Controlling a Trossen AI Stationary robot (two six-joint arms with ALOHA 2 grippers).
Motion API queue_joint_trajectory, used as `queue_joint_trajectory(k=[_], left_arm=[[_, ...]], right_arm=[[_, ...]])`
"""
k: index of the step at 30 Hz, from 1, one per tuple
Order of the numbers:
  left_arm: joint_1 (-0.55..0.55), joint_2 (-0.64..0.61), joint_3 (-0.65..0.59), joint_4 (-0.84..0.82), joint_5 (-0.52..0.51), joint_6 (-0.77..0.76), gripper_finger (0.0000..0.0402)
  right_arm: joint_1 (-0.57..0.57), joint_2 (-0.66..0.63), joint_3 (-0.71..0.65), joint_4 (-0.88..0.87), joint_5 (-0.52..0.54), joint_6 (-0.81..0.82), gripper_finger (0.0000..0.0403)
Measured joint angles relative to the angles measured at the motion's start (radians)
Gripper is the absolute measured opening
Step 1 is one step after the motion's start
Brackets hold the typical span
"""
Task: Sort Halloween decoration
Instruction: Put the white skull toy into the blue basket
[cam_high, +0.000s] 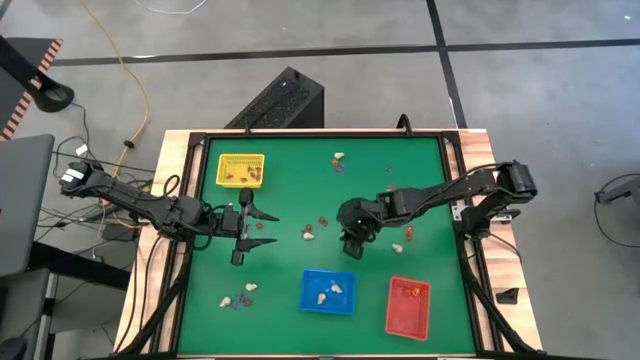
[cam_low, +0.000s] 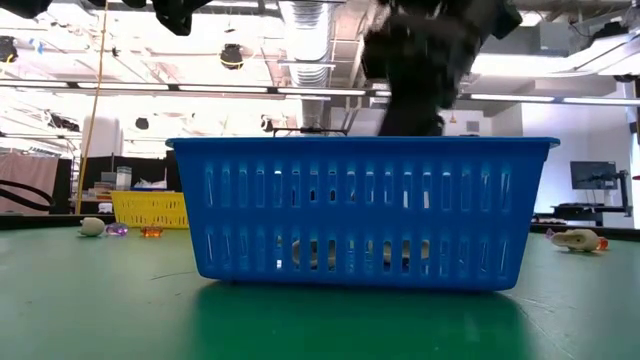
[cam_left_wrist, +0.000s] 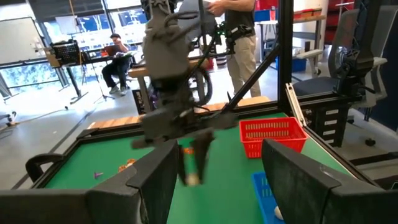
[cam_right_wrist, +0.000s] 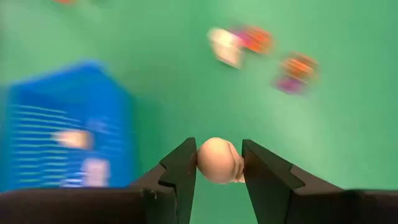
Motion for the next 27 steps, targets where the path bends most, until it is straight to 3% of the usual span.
queue_joint_trajectory(k=[4,11,18,27], left_arm=[[0.0,0.0,0.0,-0.003,-0.033,0.0,0.0222],[0.0,0.0,0.0,-0.017,-0.051,0.0,0.0222],[0.0,0.0,0.0,-0.015,-0.051,-0.002,0.0222],[0.0,0.0,0.0,-0.014,-0.051,-0.011,0.0222]], right_arm=[[0.068,0.0,0.0,0.174,-0.073,0.01,0.0156],[0.221,0.015,0.0,0.383,-0.078,0.027,0.0155],[0.316,0.091,0.001,0.429,-0.073,0.054,0.0165],[0.278,0.149,0.0,0.404,-0.069,0.095,0.0207]])
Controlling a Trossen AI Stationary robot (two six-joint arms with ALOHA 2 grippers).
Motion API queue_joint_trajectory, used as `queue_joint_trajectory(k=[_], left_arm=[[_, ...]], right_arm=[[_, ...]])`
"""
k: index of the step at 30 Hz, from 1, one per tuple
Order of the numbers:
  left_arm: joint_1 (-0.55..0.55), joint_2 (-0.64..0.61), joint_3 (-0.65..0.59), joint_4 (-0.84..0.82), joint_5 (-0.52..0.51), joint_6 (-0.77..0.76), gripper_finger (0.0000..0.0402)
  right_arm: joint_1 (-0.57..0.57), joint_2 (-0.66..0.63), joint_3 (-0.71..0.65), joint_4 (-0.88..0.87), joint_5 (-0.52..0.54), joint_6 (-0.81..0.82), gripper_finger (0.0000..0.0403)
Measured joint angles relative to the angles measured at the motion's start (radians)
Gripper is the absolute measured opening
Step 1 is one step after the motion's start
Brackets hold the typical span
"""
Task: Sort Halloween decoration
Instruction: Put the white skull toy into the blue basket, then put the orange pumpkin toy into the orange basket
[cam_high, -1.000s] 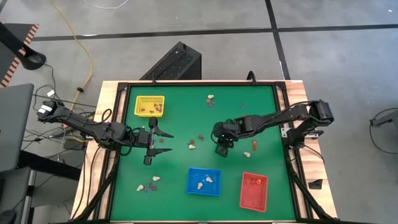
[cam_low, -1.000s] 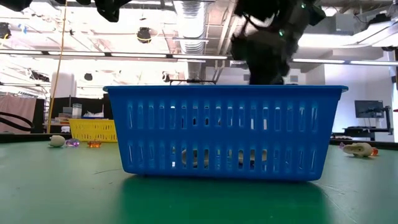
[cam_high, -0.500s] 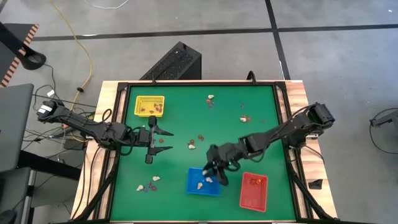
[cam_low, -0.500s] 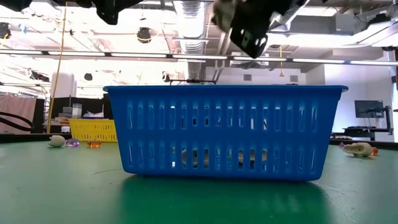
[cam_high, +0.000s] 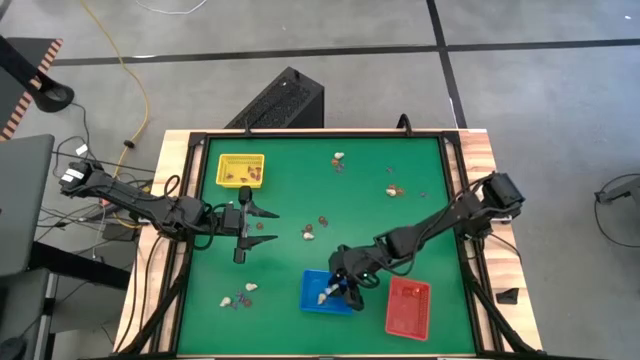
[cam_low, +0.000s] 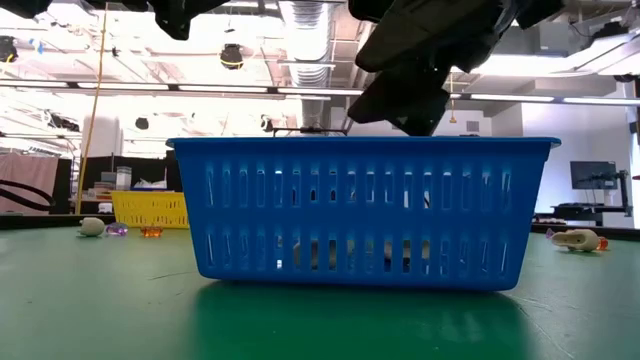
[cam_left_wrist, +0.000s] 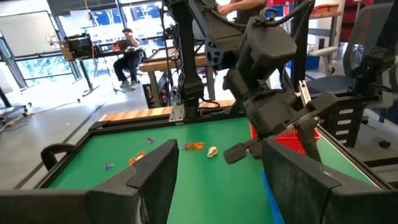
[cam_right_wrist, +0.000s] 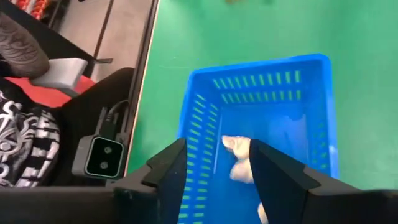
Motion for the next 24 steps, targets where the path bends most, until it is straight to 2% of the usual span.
queue_joint_trajectory(k=[4,9,13,19,24], left_arm=[[0.0,0.0,0.0,-0.005,0.0,0.0,0.0222],[0.0,0.0,0.0,-0.051,0.002,0.003,0.0222],[0.007,0.021,0.0,-0.101,0.002,-0.004,0.0222],[0.063,0.131,0.0,-0.098,0.005,-0.006,0.0222],[0.152,0.276,0.0,-0.054,0.006,-0.057,0.0222]], right_arm=[[-0.03,-0.034,0.0,-0.07,-0.002,-0.001,0.0218],[-0.059,-0.118,0.0,-0.163,0.005,-0.066,0.0214],[-0.048,-0.175,0.0,-0.19,0.09,-0.169,0.0207],[-0.028,-0.183,0.0,-0.16,0.258,-0.359,0.0203],[-0.077,-0.149,-0.027,-0.074,0.258,-0.388,0.0203]])
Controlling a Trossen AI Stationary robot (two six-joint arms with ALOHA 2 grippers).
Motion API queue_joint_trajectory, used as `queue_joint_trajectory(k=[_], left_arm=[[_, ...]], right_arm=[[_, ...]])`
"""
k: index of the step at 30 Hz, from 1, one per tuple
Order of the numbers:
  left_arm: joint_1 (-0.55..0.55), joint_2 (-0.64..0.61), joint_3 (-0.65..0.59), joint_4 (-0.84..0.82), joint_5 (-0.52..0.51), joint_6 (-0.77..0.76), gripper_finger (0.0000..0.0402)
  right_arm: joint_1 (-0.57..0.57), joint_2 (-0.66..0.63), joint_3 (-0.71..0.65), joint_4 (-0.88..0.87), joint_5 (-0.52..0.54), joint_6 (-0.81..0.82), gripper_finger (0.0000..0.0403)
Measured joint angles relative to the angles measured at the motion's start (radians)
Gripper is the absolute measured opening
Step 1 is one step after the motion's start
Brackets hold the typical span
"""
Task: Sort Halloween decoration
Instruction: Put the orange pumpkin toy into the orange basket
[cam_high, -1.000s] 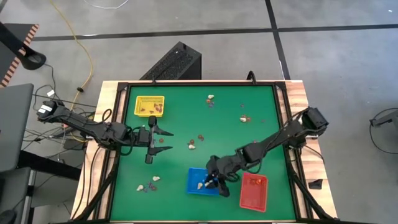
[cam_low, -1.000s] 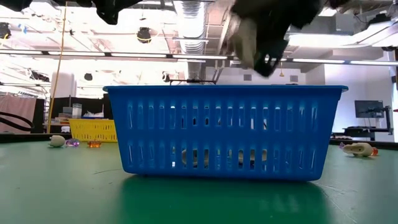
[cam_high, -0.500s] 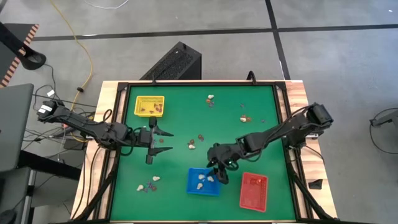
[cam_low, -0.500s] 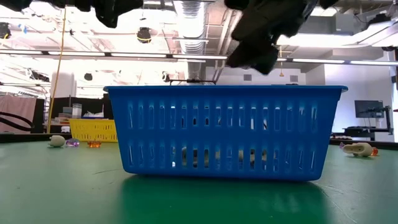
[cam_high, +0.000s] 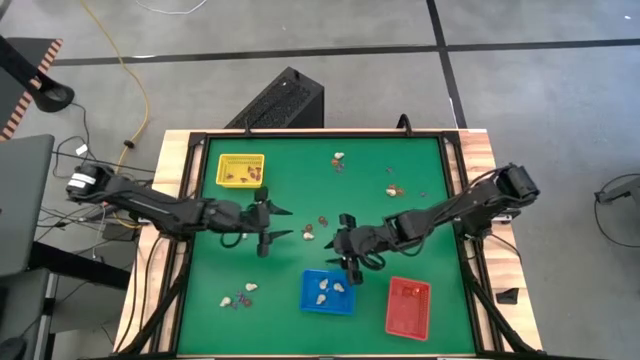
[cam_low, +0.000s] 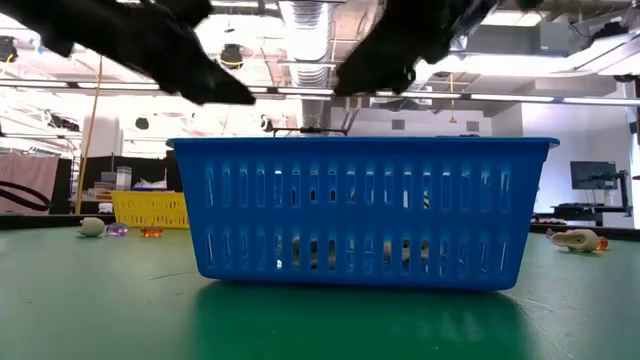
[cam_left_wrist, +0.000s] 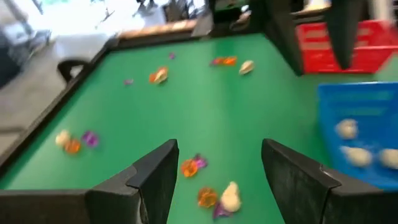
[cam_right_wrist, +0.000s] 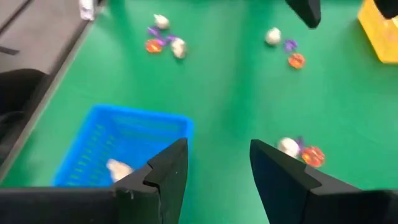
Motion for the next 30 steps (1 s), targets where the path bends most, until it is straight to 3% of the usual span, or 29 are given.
queue_joint_trajectory(k=[9,16,20,25,30], left_arm=[[0.151,0.338,0.024,0.288,0.111,-0.078,0.0222],[0.226,0.563,0.177,0.275,0.228,-0.078,0.0222],[0.247,0.626,0.289,0.158,0.301,-0.069,0.0222],[0.259,0.636,0.412,-0.108,0.284,-0.02,0.0222],[0.264,0.636,0.46,-0.245,0.293,0.037,0.0222]], right_arm=[[-0.023,-0.049,-0.033,-0.025,-0.016,-0.063,0.0203],[-0.012,-0.147,-0.032,-0.141,0.003,-0.072,0.0203],[0.01,-0.175,-0.032,-0.182,0.034,-0.068,0.0203],[0.044,-0.184,-0.033,-0.206,0.035,-0.074,0.0203],[0.065,-0.202,-0.031,-0.225,0.059,-0.075,0.0203]])
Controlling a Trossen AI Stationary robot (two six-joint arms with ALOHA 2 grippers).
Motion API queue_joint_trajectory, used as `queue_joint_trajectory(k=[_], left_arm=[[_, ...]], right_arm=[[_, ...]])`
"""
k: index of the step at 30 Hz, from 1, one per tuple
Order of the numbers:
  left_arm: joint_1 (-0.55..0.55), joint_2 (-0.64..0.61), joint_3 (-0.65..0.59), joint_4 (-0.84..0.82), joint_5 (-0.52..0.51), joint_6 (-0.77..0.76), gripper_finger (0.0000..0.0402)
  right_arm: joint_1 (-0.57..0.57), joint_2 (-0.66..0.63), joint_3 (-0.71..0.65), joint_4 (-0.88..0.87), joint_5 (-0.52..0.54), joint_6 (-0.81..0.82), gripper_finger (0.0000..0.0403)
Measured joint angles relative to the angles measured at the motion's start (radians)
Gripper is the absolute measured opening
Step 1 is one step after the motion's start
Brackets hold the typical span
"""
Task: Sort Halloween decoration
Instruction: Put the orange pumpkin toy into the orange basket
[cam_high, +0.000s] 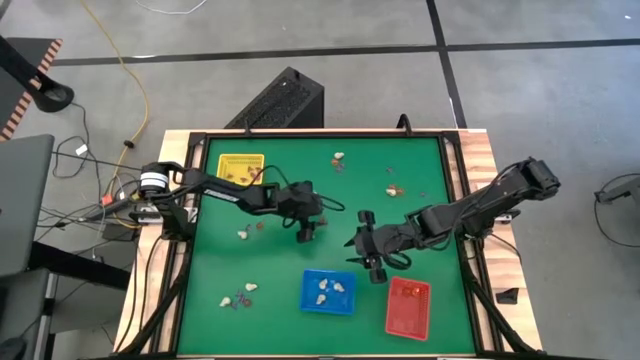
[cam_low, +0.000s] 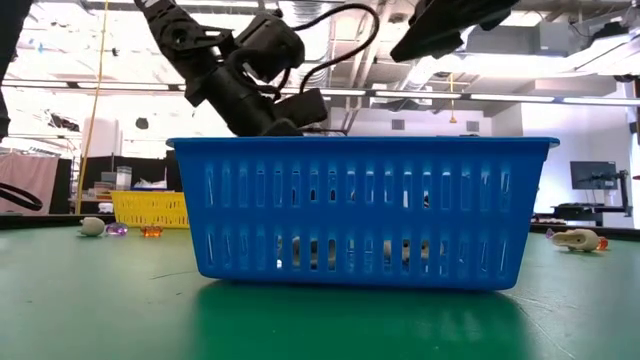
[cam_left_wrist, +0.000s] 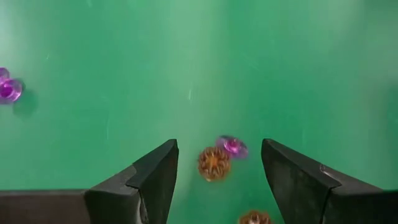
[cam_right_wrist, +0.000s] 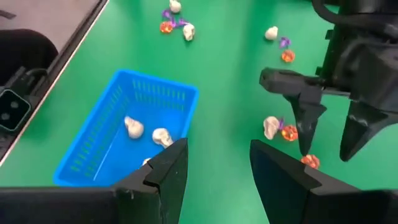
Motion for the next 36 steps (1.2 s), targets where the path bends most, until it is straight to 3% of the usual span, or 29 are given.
queue_joint_trajectory(k=[7,16,36], left_arm=[[0.014,0.0,0.01,-0.064,0.007,0.073,0.0222],[0.009,0.0,0.01,-0.175,0.067,0.008,0.0222],[-0.02,-0.002,0.01,-0.226,0.049,-0.013,0.0222]], right_arm=[[-0.001,-0.003,0.0,0.009,0.002,-0.006,0.0203],[-0.01,-0.003,0.0,0.009,0.005,-0.014,0.0203],[-0.009,-0.001,0.0,0.01,0.004,-0.016,0.0203]])
